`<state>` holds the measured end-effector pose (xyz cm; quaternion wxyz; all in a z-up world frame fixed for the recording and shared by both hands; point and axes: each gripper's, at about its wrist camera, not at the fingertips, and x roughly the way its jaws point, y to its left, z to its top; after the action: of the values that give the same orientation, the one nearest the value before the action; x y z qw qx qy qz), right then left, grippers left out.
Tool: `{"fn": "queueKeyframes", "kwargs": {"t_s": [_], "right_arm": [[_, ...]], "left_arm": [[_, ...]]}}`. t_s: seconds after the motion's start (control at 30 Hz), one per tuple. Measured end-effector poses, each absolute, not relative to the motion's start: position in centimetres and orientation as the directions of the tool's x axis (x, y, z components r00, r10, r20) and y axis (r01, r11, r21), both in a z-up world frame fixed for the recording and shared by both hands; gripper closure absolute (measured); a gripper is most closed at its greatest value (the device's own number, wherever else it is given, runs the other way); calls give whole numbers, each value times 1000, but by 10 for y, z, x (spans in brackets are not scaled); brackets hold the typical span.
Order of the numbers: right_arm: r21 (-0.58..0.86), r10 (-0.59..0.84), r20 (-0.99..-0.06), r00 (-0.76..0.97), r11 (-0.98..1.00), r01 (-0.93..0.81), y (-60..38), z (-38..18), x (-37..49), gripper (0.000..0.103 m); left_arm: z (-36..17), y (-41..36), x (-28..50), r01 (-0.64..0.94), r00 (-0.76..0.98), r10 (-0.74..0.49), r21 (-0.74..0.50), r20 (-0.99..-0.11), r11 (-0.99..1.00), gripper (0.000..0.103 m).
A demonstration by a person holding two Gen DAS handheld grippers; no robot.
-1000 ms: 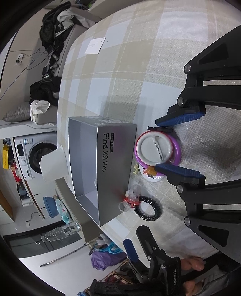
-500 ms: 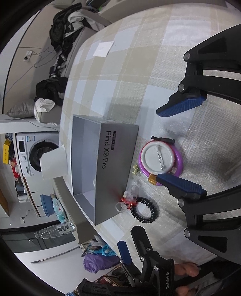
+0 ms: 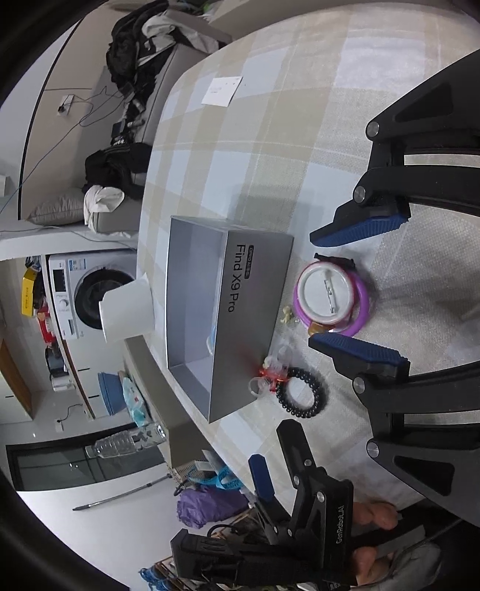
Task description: Organize jewelry
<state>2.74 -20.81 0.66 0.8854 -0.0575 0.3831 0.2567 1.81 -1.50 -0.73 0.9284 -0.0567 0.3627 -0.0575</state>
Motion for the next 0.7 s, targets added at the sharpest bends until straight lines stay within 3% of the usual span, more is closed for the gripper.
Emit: {"fn": "queueKeyframes", "kwargs": {"t_s": [0.27,0.3,0.33,0.4,0.57,0.7], "right_arm": [[112,405,-738,540,862,-494,-211,-4,33,60],[120,413,-743,527,857,-502,-210,-5,33,70],[119,414,-742,527,855,-505,-210,-5,33,85],[113,421,-727,543,853,-510,-211,-2,29,101],[125,449,-672,589,853,-507,-218,11,24,103],[122,437,-696,570,854,-506,-216,6,29,99]], "left_arm": [[-7,-16,18,66,730,-149,-148,-667,987,1],[-8,-16,18,66,729,-149,-149,-668,987,1],[-7,-16,18,66,730,-149,-148,-667,987,1],[-8,-16,18,66,730,-149,-149,-667,987,1],[-8,-16,18,66,729,-149,-149,-668,987,1],[-8,-17,18,66,729,-149,-148,-668,987,1]]}}
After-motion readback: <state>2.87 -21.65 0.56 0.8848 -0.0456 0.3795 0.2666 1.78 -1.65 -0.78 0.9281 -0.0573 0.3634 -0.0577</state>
